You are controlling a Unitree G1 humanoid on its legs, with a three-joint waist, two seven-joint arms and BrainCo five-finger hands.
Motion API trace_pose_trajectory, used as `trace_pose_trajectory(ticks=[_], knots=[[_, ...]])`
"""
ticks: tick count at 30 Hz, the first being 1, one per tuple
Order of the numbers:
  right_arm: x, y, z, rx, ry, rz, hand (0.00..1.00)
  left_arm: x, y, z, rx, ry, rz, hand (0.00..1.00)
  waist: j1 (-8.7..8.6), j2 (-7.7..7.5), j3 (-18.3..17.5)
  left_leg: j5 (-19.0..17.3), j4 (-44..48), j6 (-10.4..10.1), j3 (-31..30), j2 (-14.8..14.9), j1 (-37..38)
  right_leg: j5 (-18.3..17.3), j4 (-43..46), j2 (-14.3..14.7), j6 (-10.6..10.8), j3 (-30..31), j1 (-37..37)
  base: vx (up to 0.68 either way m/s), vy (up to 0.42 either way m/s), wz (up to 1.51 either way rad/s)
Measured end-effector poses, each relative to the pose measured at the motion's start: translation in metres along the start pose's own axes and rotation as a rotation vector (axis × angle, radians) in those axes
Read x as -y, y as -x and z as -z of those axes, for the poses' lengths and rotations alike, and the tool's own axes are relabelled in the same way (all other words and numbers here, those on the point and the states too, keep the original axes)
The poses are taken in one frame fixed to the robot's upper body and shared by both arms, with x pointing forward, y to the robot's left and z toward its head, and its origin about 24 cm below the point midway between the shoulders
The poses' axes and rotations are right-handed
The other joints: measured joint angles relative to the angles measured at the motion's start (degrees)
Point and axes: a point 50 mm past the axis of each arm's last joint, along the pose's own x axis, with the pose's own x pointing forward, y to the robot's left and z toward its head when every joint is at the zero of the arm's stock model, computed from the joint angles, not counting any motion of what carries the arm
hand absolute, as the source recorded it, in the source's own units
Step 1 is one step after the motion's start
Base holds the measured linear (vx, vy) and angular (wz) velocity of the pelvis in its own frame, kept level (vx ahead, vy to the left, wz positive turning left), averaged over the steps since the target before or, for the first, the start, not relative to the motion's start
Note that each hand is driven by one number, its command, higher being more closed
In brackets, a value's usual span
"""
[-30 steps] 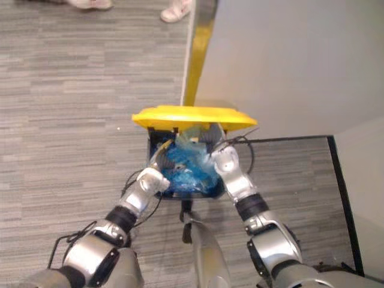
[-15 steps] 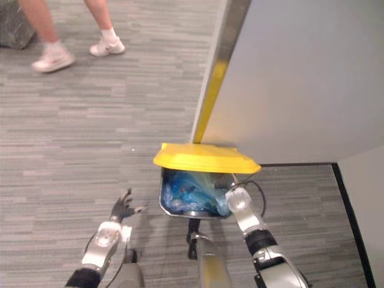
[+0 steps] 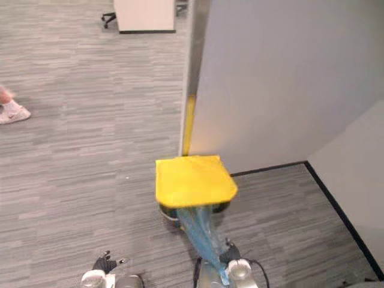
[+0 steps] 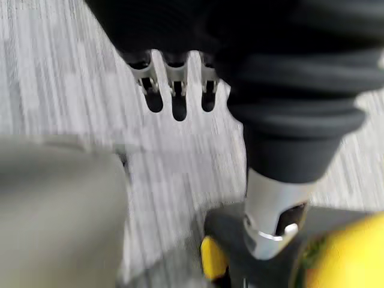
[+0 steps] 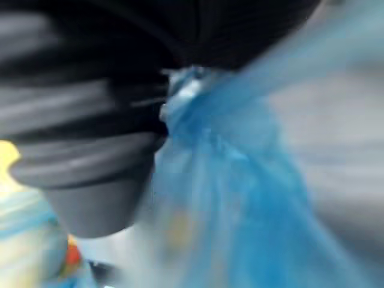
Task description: Gather rubbish on tea table into small bin, then transfer packed bag to large trash can.
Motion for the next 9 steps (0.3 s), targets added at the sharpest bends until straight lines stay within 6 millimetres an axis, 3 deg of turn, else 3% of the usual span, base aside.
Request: trace_pose_trajectory(ticks=[1, 3, 6, 9], knots=[[0.006, -0.001, 0.005, -0.036, -0.042, 0.021, 0.0, 0.006, 0.0, 0.0, -0.009, 0.014, 0.019, 0.0, -0.01, 1.68, -0.52, 2.15, -2.99, -0.62, 0.77, 0.46, 0.28, 1.57, -6.18, 1.52, -2.56, 0.06, 1.08, 0.0, -0.089, -0.45], [0.013, -0.001, 0.013, -0.078, -0.124, 0.057, 0.0, 0.014, 0.0, 0.003, -0.027, 0.029, 0.043, 0.0, -0.12, 3.36, -1.22, 4.15, -6.85, 0.17, 0.38, 0.93, 1.96, 5.11, -12.73, 3.45, -3.28, 0.21, 3.44, -0.03, -0.044, -0.3], [0.019, 0.002, 0.027, -0.131, -0.185, 0.09, 0.0, 0.014, 0.001, 0.011, -0.062, 0.029, 0.044, 0.0, -0.2, 4.04, -2.85, 4.46, -7.55, 0.67, -0.87, 1.15, 2.81, 8.67, -20.21, 4.7, -2.87, -0.14, 7.84, -0.02, 0.008, 0.0], [0.019, 0.002, 0.029, -0.141, -0.226, 0.097, 0.0, 0.01, 0.002, 0.014, -0.069, 0.029, 0.034, 0.0, -0.18, 3.75, -3.29, 4.47, -7.6, 0.66, -1.1, 0.42, 2.71, 10.21, -22.7, 4.2, -1.97, -0.06, 8.86, 0.0, 0.056, 0.05]])
